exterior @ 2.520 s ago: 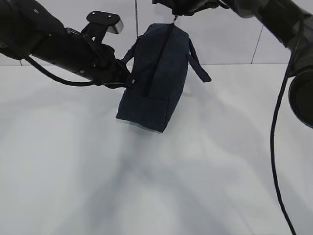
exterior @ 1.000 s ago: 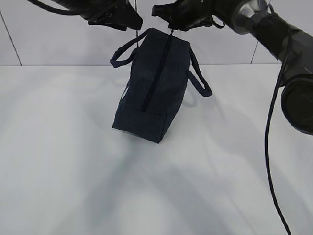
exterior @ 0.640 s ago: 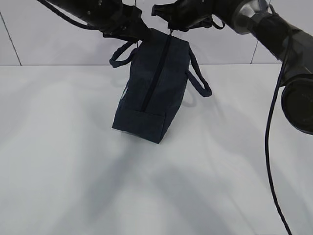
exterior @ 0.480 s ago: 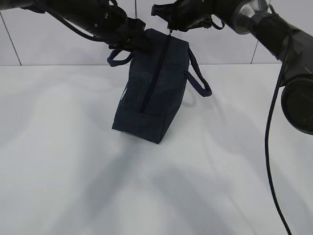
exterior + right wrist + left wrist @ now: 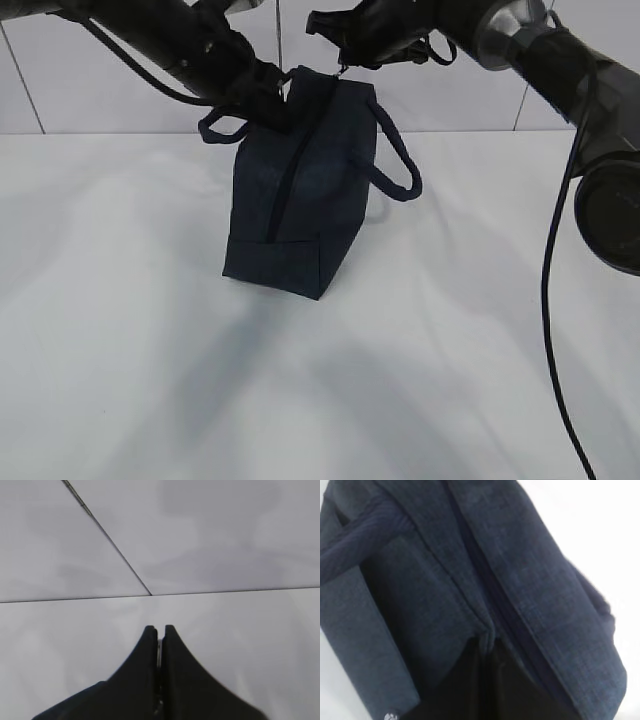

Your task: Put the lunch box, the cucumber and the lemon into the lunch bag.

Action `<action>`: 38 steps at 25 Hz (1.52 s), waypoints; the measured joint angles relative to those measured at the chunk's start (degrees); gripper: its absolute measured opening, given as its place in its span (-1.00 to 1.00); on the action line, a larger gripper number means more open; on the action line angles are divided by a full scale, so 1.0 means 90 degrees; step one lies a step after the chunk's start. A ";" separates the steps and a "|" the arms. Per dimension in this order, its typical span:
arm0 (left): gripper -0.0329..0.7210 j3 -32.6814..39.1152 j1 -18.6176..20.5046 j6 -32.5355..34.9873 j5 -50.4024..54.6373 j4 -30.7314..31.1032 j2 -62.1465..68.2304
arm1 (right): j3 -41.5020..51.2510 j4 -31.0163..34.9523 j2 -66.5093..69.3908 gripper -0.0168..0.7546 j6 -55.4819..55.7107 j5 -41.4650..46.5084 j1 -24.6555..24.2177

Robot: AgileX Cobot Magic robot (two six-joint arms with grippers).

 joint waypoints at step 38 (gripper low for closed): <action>-0.94 -0.0041 0.0068 0.0027 0.1311 0.0684 -0.0077 | -0.0210 0.0795 0.0777 -0.96 0.0010 0.0653 -0.0170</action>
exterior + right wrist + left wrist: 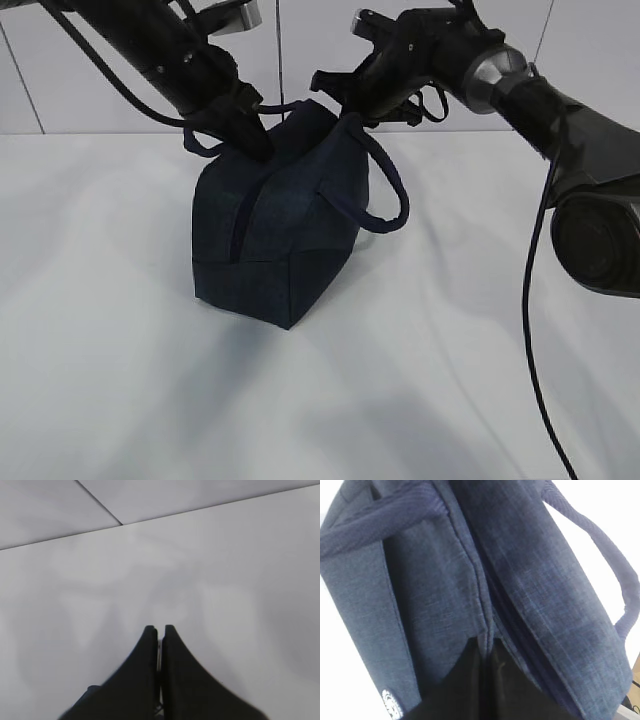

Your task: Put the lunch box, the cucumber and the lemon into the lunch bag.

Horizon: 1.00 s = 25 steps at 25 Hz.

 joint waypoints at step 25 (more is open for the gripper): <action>-0.10 -0.0021 0.0000 0.0018 -0.1837 -0.1226 0.0458 | -0.0323 0.0792 0.0000 -0.96 -0.0535 0.0332 -0.0061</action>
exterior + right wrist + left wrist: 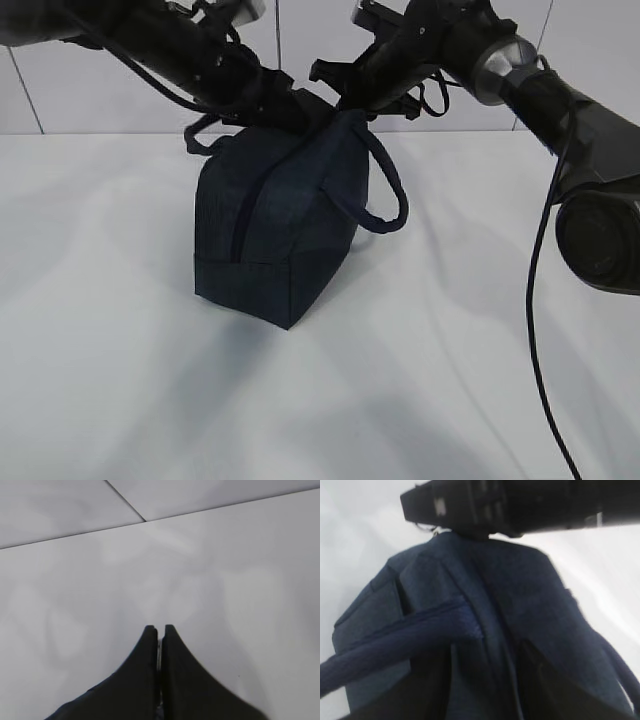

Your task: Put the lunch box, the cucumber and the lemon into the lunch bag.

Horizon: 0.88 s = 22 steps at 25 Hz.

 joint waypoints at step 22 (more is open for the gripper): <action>-0.94 -0.0057 0.0000 0.0014 0.0564 0.0264 -0.0189 | -0.0043 -0.0171 0.0243 -0.96 -0.0130 0.0322 -0.0027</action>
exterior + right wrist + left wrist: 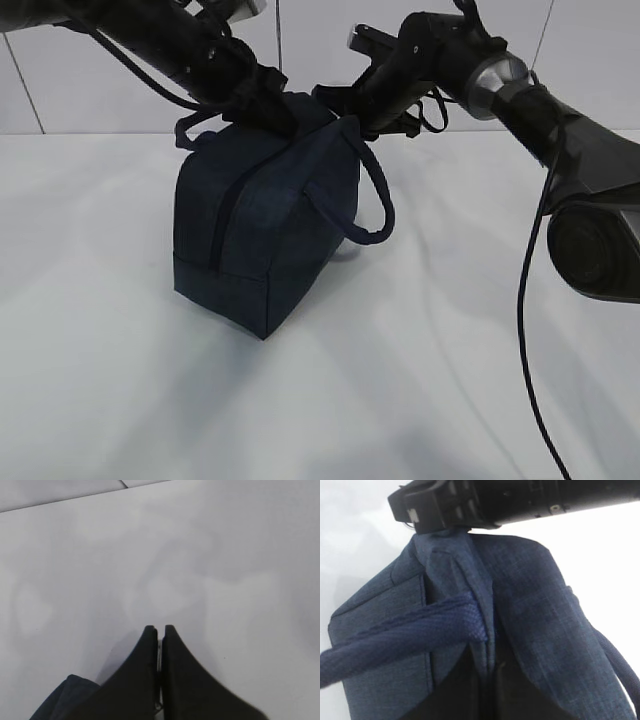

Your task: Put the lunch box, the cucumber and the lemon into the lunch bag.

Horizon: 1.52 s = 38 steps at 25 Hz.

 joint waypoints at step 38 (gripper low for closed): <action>-0.94 0.0000 0.0000 -0.0146 0.0302 0.0566 -0.0043 | -0.0022 0.0182 0.0128 -0.91 -0.0123 0.0796 -0.0011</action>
